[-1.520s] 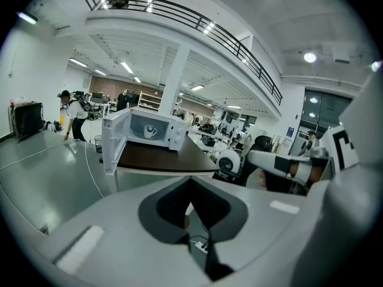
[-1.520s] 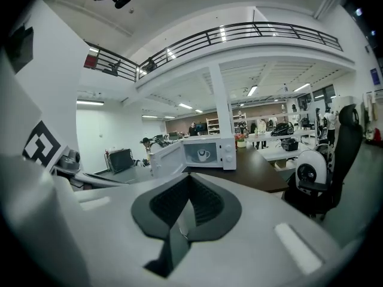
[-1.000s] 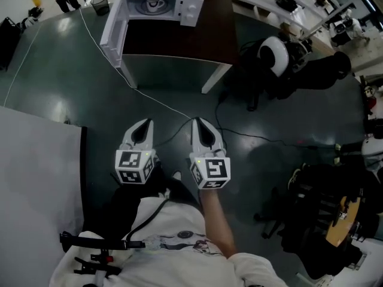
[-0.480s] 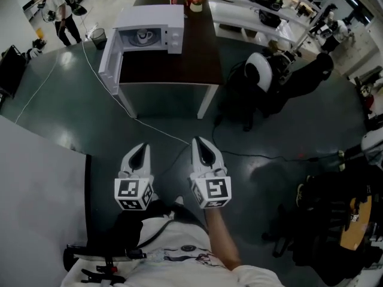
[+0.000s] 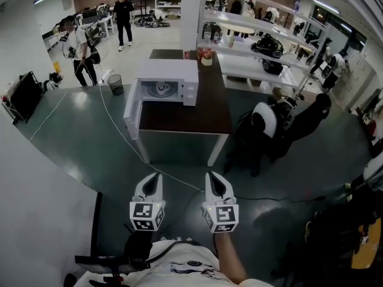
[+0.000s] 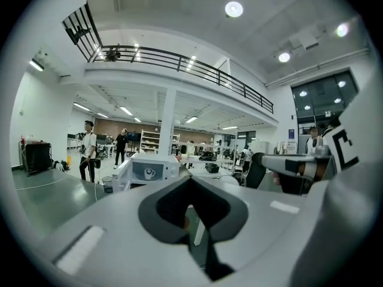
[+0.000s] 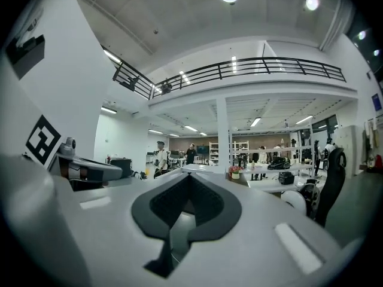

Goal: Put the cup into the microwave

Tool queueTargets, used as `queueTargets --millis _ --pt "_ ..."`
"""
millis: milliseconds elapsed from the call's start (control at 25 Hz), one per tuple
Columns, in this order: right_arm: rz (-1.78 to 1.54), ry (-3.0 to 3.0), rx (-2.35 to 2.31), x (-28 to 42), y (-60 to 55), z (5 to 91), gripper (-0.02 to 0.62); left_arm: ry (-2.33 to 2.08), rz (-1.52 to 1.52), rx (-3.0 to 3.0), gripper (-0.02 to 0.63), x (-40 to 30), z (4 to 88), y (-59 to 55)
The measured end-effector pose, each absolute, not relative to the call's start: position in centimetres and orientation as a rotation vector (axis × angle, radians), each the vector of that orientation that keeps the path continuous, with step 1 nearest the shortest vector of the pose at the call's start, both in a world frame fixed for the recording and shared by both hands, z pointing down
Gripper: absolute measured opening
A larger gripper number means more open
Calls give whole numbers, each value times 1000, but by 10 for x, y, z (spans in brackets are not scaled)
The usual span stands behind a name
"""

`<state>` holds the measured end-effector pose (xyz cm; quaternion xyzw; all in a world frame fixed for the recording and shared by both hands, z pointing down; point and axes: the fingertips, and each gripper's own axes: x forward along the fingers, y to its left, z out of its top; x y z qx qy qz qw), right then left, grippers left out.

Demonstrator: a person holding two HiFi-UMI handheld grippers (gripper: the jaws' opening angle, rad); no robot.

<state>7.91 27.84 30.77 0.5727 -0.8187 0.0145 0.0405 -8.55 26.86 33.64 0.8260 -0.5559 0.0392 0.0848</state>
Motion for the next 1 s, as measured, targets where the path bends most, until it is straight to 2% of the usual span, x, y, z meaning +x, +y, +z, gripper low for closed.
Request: queueTargets --millis 1000 --pt "-34 -2537 1760 69 258 296 -2 -1617 96 2508 -2 -86 333 243"
